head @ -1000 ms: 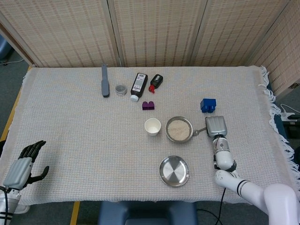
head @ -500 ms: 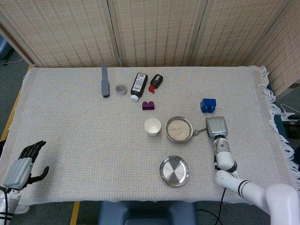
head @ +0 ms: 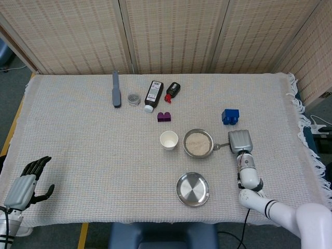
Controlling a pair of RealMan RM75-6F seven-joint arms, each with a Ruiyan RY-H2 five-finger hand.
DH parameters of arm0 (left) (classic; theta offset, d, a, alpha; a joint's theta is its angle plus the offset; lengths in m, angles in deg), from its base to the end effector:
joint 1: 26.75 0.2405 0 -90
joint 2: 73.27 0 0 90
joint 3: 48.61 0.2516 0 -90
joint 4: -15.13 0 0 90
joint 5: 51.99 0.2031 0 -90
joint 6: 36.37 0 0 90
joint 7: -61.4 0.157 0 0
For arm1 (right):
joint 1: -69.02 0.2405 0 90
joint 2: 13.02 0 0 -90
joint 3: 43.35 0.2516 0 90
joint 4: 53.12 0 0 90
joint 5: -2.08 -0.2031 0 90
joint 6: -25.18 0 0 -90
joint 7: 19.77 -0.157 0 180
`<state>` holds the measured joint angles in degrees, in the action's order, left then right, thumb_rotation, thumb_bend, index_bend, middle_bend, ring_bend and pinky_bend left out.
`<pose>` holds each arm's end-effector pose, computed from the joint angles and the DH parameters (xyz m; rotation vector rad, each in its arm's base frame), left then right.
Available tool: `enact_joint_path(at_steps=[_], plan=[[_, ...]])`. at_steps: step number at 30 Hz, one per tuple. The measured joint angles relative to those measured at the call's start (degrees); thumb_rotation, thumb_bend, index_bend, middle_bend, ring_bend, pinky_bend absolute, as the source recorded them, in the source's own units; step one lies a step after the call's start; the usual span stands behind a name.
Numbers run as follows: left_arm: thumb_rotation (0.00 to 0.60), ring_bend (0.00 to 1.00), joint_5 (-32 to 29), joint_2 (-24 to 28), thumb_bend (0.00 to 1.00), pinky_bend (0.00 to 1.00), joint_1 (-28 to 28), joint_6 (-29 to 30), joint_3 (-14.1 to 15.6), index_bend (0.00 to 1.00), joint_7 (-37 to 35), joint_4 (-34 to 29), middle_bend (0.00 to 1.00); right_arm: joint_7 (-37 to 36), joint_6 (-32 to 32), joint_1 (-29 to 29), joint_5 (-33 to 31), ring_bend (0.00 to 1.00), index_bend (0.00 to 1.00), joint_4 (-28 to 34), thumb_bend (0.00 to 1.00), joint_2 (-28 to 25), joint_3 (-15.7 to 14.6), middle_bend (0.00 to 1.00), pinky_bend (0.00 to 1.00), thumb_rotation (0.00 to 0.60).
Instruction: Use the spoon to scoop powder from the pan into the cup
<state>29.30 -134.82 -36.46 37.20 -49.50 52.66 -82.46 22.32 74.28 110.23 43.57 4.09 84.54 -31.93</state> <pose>-0.2991 0.2061 0.1393 -1.4141 -1.2216 -0.9185 -0.2701 -0.3940 -0.0119 1.6233 -0.8500 0.3118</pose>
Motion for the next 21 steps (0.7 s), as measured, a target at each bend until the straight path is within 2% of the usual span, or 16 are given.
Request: enact_joint_path(at_steps=[21], plan=[[0.600,0.00,0.3,0.0,0.41,0.00,0.1,0.2,0.1,0.00,-0.2,0.1,0.00,-0.5,1.8,-1.6,0.6,1.00,0.56,6.2,0.34,-3.8,-2.1,0.97,1.00,0.600]])
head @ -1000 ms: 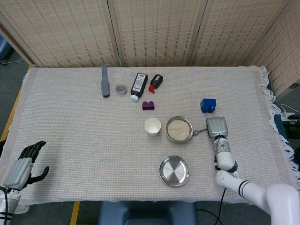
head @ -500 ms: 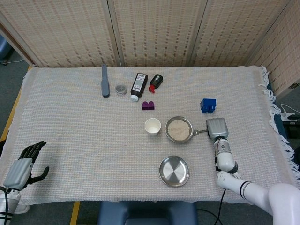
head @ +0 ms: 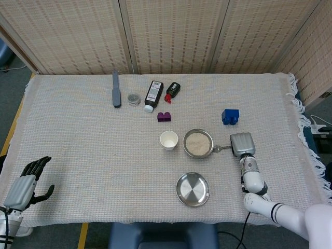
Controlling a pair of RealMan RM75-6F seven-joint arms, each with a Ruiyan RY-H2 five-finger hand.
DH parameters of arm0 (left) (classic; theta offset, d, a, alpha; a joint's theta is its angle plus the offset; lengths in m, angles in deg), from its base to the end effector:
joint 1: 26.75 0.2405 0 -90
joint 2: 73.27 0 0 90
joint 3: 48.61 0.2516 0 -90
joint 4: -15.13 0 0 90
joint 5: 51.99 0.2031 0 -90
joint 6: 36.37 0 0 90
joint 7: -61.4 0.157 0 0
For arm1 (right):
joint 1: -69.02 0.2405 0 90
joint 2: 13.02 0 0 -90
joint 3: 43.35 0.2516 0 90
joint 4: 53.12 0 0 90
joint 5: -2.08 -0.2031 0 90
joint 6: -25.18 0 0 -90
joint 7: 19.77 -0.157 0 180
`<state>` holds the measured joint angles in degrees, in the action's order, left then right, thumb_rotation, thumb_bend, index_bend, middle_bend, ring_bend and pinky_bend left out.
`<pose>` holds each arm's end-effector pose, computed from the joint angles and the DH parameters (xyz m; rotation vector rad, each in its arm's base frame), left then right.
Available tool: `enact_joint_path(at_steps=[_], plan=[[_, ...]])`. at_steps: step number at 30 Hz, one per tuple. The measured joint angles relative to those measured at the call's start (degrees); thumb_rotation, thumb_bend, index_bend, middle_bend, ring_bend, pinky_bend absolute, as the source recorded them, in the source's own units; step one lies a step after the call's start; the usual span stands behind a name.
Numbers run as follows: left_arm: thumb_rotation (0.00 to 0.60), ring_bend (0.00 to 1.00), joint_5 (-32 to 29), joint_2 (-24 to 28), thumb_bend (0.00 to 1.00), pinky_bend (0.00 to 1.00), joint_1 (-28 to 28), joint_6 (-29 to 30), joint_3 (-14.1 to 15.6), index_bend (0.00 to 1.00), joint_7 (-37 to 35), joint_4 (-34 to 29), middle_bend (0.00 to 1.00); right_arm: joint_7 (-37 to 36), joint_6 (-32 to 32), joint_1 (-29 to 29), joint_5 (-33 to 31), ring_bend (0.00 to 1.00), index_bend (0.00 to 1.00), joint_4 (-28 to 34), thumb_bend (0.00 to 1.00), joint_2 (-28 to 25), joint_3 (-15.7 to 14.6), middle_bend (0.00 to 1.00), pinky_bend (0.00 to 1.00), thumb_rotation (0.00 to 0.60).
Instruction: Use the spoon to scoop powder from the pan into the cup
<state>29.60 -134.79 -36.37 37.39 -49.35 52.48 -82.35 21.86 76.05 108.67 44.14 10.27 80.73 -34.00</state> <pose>-0.2992 0.2052 0.1395 -1.4163 -1.2202 -0.9200 -0.2735 -0.3797 -0.0030 1.6465 -0.8547 0.3124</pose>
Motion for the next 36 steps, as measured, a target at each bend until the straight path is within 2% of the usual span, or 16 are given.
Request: enact_joint_path(at_steps=[9,18,27,36], plan=[[0.600,0.00,-0.1,0.1,0.41,0.00,0.0,0.0,0.0,0.00,-0.1,-0.1,0.00,-1.2,1.9,-0.8,1.8,1.00,0.56,4.0,0.35,-3.0,-0.5,0.97,1.00,0.600],[0.600,0.00,0.1,0.1,0.41,0.00,0.0,-0.1,0.1,0.00,-0.2,-0.1,0.00,-1.4,3.6,-1.1,1.4,1.00,0.57,11.0,0.35,-10.0,0.7,0.97,1.00,0.600],[0.600,0.00,0.5,0.2,0.41,0.00,0.0,-0.1,0.3,0.00,-0.3,-0.4,0.00,3.9,4.4,0.8,-4.0,1.00,0.58,17.4,0.35,-14.5,1.2,0.97,1.00,0.600],[0.600,0.00,0.5,0.4,0.41,0.00,0.1,-0.1,0.4,0.00,-1.3,-0.4,0.00,14.0,7.5,6.9,-14.9,1.00,0.59,23.1,0.35,-15.3,2.0,0.98,1.00,0.600]])
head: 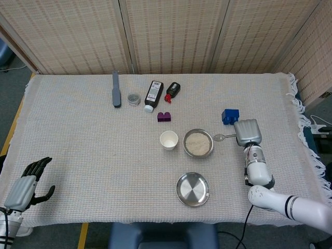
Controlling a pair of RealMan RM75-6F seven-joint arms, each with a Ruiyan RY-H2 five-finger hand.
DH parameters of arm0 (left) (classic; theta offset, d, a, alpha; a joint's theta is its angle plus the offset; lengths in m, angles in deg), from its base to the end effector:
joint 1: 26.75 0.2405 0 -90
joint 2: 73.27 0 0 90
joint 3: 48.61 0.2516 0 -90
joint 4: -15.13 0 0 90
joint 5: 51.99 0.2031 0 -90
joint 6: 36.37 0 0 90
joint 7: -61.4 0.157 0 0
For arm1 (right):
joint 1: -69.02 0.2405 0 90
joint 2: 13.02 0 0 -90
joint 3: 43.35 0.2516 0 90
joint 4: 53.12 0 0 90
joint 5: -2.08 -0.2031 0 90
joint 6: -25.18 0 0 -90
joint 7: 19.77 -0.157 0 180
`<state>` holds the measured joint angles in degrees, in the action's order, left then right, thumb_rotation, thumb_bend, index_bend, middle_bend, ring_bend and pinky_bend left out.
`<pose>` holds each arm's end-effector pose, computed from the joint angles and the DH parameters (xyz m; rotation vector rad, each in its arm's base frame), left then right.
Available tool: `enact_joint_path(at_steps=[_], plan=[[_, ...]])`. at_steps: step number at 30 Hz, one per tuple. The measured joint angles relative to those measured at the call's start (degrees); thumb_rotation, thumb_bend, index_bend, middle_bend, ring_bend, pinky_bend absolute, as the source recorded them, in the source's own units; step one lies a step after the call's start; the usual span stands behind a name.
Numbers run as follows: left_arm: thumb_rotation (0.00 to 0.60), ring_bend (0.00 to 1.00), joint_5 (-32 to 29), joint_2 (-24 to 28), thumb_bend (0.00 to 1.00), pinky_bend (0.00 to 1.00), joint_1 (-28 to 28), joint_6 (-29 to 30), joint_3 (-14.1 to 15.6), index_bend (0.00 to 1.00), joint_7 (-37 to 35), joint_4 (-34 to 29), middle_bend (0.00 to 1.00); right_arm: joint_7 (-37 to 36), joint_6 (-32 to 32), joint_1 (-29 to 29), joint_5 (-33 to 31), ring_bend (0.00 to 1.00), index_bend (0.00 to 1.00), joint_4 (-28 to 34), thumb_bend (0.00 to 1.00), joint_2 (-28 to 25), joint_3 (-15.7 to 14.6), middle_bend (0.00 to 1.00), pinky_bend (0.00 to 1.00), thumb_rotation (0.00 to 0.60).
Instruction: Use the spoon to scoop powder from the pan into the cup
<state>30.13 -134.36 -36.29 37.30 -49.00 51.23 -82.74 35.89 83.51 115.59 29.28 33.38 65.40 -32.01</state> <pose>-0.2982 0.2032 0.1397 -1.4167 -1.2401 -0.9307 -0.2138 -0.3925 0.0633 1.6273 -0.7880 0.2893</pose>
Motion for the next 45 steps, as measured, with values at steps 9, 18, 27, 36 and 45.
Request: enact_joint_path(at_steps=[9,18,27,36,45], plan=[[0.600,0.00,0.1,0.2,0.41,0.00,0.0,-0.1,0.1,0.00,-0.3,0.0,0.00,12.3,4.0,6.5,-10.9,1.00,0.59,1.9,0.35,2.1,-0.7,0.98,1.00,0.600],[0.600,0.00,0.1,0.3,0.41,0.00,0.0,-0.1,0.1,0.00,-0.8,-0.1,0.00,25.5,10.2,14.9,-24.8,1.00,0.62,2.9,0.35,4.9,-0.6,0.98,1.00,0.600],[0.600,0.00,0.2,0.5,0.41,0.00,0.0,-0.2,0.1,0.00,-1.6,-0.1,0.00,32.7,14.9,19.2,-31.1,1.00,0.62,2.8,0.36,5.8,0.7,0.98,1.00,0.600],[0.600,0.00,0.3,0.6,0.41,0.00,0.0,-0.2,0.1,0.00,-1.8,-0.2,0.00,36.9,17.2,20.5,-33.6,1.00,0.62,1.1,0.36,7.4,0.1,0.98,1.00,0.600],[0.600,0.00,0.2,0.6,0.41,0.00,0.0,-0.2,0.1,0.00,-1.8,-0.3,0.00,38.4,17.2,21.0,-33.6,1.00,0.62,-3.6,0.36,11.1,0.3,0.98,1.00,0.600]])
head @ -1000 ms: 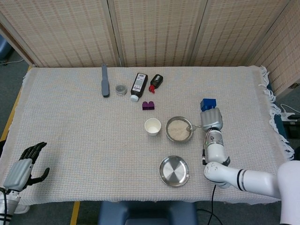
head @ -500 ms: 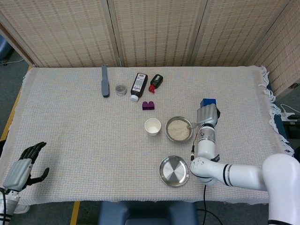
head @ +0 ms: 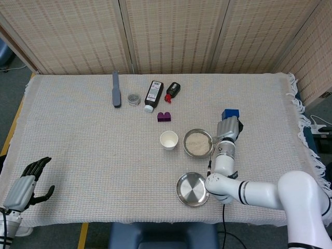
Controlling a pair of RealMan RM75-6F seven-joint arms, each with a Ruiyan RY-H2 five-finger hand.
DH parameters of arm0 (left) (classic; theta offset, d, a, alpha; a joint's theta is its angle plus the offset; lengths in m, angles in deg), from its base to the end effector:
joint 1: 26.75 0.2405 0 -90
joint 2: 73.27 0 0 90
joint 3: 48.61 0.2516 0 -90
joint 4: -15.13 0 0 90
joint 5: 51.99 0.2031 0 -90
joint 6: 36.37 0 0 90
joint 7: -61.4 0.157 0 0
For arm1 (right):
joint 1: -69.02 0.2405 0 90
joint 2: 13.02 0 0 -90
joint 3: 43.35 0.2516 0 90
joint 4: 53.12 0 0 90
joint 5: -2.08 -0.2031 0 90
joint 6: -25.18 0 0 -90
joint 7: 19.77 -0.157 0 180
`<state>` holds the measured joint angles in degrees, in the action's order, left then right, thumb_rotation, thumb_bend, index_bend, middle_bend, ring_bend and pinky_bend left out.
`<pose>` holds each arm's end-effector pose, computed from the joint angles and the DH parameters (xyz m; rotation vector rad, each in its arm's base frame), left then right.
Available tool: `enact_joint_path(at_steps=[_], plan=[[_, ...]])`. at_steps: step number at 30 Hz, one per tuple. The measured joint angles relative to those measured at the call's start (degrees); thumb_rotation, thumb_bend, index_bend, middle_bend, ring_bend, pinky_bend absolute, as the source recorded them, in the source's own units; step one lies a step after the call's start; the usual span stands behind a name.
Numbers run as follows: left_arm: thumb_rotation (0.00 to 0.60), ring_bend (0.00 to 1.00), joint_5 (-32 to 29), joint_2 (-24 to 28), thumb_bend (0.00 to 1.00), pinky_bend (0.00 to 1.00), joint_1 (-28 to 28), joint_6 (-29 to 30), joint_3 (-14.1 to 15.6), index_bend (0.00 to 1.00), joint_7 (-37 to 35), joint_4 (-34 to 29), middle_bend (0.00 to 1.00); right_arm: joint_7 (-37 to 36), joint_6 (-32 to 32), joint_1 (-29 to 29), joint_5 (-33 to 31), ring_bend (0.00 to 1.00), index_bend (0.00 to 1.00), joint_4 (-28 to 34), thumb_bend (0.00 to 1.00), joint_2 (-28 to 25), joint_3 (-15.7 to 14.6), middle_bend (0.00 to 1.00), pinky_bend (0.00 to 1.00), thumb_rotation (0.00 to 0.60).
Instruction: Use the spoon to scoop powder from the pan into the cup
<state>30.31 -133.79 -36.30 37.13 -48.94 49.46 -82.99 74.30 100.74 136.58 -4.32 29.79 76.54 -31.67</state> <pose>-0.2981 0.2029 0.1417 -1.4071 -1.2623 -0.9460 -0.1392 -0.4111 0.0232 1.6354 -0.5244 -0.2404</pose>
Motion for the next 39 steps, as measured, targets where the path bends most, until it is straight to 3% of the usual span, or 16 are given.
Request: enact_joint_path(at_steps=[24,39], plan=[[0.600,0.00,-0.2,0.7,0.41,0.00,-0.2,-0.9,0.0,0.00,-2.8,-0.4,0.00,10.3,3.2,2.6,-2.1,1.00,0.62,-7.0,0.36,7.4,3.2,0.98,1.00,0.600],[0.600,0.00,-0.4,1.1,0.41,0.00,-0.3,-1.3,0.1,0.00,-4.1,-0.8,0.00,13.4,3.2,2.8,0.3,1.00,0.62,-13.8,0.36,13.9,4.2,0.98,1.00,0.600]])
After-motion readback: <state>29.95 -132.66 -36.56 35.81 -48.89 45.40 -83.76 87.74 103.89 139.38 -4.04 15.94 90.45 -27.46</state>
